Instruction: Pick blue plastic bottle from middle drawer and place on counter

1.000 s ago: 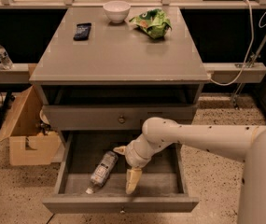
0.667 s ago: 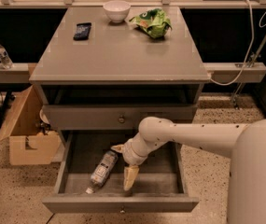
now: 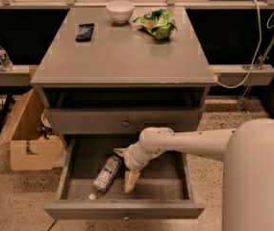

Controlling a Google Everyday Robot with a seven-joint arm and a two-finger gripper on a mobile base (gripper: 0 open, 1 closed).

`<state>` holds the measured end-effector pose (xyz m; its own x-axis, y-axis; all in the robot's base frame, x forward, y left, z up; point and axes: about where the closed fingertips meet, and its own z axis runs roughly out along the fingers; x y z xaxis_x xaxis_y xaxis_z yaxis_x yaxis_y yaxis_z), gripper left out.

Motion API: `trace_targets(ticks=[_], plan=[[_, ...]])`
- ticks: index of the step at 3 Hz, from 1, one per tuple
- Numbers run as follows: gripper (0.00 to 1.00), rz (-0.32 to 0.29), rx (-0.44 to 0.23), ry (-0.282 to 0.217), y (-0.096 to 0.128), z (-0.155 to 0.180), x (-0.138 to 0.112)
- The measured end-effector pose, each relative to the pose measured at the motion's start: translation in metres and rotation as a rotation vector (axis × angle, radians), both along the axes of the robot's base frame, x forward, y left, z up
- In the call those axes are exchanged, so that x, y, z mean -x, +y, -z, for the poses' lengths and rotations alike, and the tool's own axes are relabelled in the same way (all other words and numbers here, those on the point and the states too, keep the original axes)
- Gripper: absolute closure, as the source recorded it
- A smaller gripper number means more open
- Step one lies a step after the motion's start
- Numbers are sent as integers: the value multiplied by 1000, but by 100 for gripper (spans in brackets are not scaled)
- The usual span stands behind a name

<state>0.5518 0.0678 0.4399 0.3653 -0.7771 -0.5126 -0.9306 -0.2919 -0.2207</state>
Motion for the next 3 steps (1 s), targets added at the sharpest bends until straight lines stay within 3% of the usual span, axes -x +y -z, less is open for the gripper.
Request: trace_targets(ticks=[1, 3], plan=[[0, -4, -1, -24, 11, 8, -8], [0, -49, 14, -1, 39, 32, -5]])
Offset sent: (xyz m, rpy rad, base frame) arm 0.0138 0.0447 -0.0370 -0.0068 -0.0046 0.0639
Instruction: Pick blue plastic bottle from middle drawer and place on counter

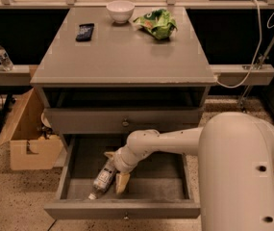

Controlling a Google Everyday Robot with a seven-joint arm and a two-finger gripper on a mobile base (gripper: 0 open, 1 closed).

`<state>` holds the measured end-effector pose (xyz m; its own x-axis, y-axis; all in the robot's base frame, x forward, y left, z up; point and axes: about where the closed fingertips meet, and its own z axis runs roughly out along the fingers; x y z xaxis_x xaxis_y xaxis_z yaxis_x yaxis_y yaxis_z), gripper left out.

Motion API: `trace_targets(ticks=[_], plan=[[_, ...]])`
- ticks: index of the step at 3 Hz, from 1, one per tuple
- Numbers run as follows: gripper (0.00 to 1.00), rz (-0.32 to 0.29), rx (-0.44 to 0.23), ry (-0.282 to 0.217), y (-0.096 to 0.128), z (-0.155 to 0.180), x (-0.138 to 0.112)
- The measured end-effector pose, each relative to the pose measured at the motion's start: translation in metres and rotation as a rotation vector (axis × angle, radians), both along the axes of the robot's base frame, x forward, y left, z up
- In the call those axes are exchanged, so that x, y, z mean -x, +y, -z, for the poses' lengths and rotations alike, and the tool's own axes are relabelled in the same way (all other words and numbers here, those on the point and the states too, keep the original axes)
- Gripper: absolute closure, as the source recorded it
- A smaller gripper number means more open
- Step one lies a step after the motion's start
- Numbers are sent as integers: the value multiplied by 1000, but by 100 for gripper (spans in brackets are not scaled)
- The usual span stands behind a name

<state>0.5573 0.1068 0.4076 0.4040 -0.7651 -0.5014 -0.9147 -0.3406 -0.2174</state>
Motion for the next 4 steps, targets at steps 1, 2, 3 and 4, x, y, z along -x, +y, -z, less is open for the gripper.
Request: trace_targets(ticks=[1, 2, 3, 4], plan=[[0, -4, 7, 18, 5, 6, 7], [0, -15, 12, 41, 10, 13, 12], [1, -45, 21, 70, 19, 21, 18], [8, -62, 24, 88, 25, 27, 20]])
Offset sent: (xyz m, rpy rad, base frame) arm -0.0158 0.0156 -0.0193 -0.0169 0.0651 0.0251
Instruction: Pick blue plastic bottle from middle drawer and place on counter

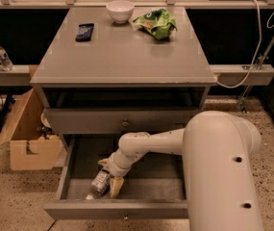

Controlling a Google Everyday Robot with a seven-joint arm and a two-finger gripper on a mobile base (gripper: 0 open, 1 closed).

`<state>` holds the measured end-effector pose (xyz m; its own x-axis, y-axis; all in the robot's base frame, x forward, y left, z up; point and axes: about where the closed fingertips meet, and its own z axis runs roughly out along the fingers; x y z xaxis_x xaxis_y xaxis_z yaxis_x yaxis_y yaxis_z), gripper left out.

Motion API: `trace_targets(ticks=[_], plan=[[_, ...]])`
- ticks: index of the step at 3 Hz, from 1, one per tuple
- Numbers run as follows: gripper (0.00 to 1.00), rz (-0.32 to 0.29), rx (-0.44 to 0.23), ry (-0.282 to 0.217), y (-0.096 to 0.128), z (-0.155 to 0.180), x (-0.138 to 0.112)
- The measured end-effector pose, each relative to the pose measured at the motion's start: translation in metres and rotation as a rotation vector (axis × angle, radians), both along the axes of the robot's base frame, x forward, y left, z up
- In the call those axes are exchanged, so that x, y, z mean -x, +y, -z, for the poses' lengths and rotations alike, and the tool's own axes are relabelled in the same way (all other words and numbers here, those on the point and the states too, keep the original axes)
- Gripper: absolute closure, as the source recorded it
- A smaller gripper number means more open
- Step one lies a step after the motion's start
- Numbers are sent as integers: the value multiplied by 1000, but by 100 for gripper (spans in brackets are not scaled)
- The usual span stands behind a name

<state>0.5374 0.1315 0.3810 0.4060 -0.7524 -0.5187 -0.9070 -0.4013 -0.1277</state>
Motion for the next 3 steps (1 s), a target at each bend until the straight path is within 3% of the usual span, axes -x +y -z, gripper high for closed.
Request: trace_targets(ticks=[3], plan=[[74, 65, 6, 22, -31, 5, 0]])
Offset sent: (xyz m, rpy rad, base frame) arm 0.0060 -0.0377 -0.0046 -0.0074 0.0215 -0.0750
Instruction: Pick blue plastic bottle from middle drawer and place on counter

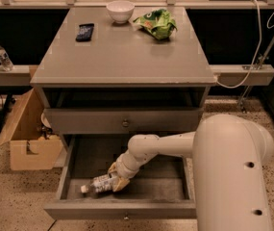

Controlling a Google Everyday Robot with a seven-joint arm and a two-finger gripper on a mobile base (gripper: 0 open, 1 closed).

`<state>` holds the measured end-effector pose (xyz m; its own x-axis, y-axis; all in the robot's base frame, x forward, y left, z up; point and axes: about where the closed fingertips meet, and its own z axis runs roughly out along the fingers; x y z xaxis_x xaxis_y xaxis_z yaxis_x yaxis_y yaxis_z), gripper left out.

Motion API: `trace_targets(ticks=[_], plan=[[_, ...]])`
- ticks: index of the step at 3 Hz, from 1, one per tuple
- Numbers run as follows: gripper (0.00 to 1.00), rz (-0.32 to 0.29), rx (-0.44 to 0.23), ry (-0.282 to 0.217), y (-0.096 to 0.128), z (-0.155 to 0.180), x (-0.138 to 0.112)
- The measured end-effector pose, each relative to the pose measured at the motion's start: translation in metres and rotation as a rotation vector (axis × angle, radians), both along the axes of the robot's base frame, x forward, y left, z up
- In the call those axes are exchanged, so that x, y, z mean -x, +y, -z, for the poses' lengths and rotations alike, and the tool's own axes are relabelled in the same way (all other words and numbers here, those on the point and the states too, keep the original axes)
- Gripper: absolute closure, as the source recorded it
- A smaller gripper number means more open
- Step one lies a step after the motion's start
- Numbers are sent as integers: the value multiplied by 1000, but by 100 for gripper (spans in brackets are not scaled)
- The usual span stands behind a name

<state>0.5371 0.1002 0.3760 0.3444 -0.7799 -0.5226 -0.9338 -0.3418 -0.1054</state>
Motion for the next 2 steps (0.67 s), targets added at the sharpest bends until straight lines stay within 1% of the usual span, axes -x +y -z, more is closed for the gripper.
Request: trace_targets(ticks=[1, 2], plan=[[96, 37, -35, -13, -20, -16, 4], [100, 80, -64, -40, -58, -51, 7]])
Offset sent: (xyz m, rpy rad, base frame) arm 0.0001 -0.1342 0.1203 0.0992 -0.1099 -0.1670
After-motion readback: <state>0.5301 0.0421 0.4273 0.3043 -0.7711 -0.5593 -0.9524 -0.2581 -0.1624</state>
